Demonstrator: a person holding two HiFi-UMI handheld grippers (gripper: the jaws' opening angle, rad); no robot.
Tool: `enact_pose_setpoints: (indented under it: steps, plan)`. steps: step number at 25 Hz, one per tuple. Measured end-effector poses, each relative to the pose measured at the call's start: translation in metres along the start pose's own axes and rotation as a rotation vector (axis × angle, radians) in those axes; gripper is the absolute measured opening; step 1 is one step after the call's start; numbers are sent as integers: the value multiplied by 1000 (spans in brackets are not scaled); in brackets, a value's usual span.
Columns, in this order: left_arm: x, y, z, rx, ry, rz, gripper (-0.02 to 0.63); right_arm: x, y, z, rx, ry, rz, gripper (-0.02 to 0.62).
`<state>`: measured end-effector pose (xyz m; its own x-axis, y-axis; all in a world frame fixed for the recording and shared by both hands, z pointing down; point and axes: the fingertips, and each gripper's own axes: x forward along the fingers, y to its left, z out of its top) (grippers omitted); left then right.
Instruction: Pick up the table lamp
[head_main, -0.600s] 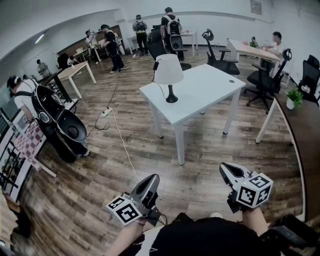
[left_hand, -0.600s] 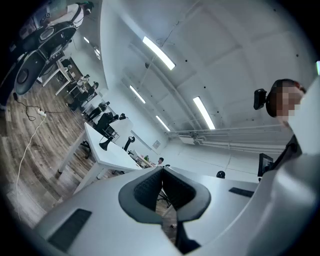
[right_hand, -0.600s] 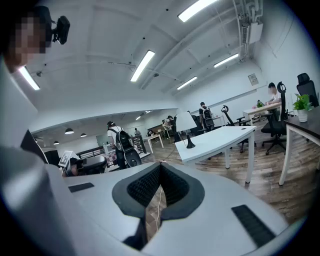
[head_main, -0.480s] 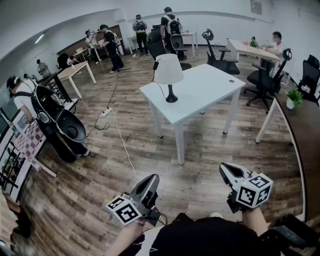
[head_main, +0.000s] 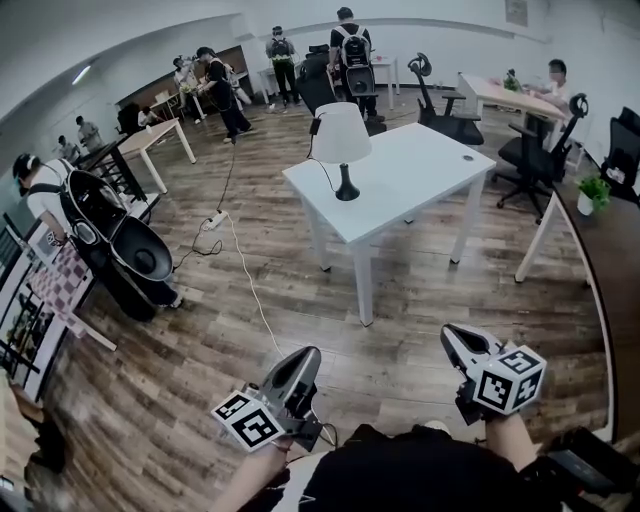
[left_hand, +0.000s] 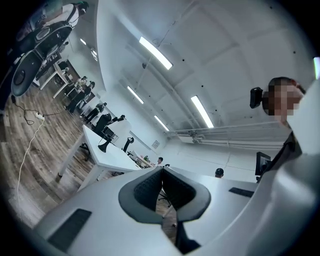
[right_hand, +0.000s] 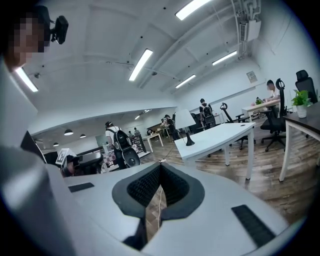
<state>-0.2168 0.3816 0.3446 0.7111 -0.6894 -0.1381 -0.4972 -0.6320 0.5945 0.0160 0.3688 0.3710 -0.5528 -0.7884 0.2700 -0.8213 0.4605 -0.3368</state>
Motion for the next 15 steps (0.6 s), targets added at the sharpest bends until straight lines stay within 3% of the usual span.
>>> enact_pose_setpoints:
  steps: [4, 8, 15]
  plan:
    - [-3, 4, -6, 50, 15, 23, 15, 2, -5, -13, 43, 22, -18, 15]
    - [-6, 23, -17, 38, 58, 80, 15, 12, -4, -15, 76, 35, -10, 15]
    - [17, 31, -8, 35, 63, 17, 15, 50, -16, 2, 70, 29, 18, 15]
